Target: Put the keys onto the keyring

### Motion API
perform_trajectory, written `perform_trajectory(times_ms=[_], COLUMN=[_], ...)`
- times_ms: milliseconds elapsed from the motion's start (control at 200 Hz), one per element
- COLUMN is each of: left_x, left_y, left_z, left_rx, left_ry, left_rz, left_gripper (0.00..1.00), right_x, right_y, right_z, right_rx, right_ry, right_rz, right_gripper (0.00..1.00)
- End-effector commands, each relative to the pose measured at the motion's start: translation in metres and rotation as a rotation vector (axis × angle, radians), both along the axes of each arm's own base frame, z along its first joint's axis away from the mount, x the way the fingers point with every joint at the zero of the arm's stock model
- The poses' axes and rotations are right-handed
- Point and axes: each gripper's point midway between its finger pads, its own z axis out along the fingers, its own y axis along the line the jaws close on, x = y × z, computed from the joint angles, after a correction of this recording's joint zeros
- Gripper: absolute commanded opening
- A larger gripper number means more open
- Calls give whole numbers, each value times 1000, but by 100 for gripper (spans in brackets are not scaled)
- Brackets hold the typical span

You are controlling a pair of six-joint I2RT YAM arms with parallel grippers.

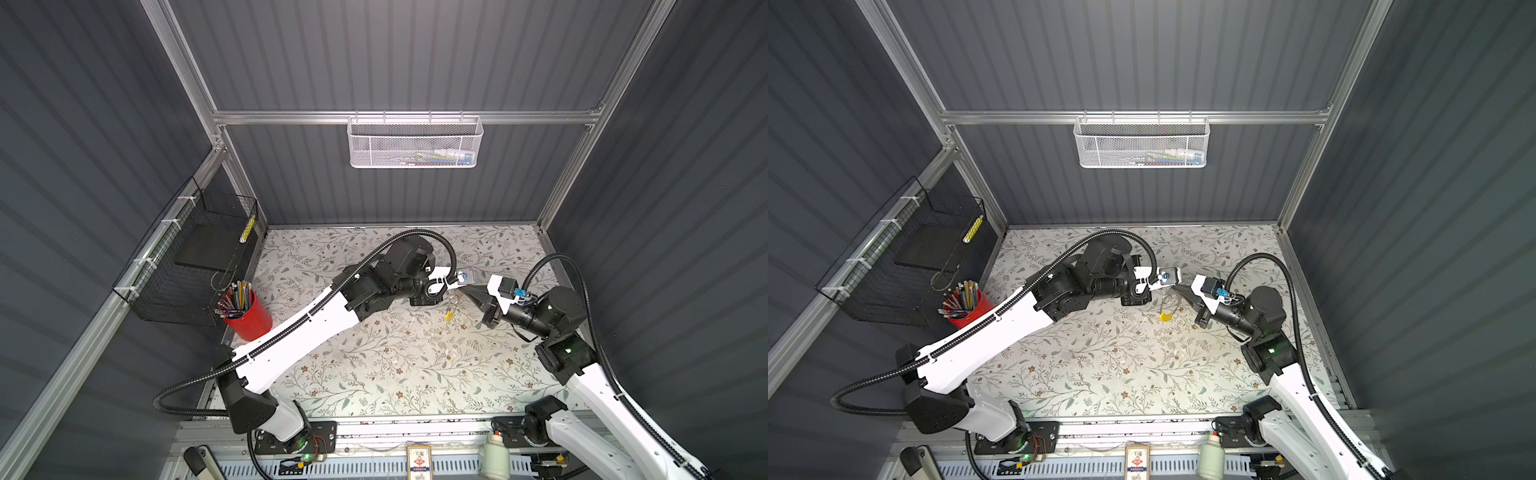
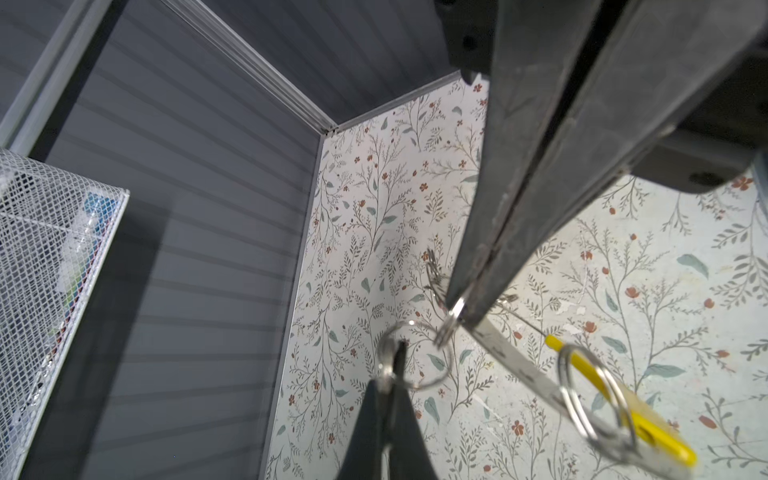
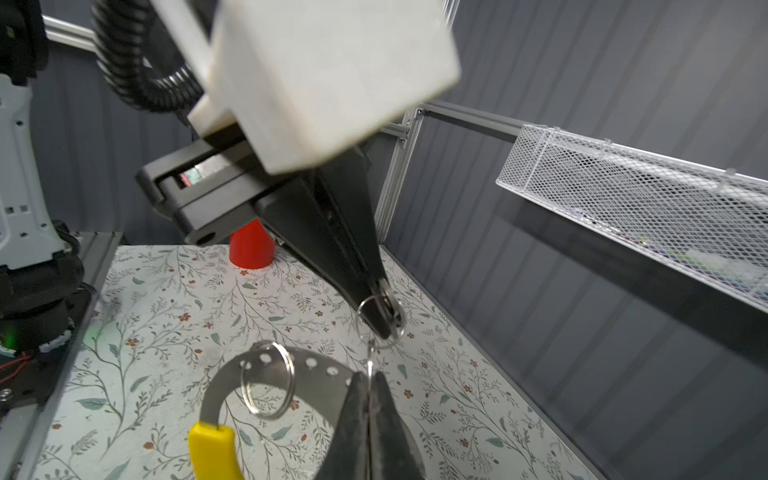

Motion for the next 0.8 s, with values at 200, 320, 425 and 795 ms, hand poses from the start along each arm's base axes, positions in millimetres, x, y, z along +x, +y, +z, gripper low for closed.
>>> perform_trajectory(times_ms=[200, 320, 425, 795], left_x=[11, 20, 27, 58], left_y=[-21, -41, -65, -86], left_z=[-63, -86, -105, -179], left_rx=[28, 16, -12, -89], left_ry=[135, 186, 252, 409], left_rz=[60, 67, 70, 184], left_gripper=[0, 0, 0, 0], right_x=[33, 46, 49, 50], right_y=[-49, -92, -126, -167], right_z=[-47, -56, -66, -78], right_rx=[-10, -33, -91, -204], right_ry=[78, 86, 102, 128], right_rz=[-334, -584, -763, -935], right_gripper=[46, 56, 58, 60])
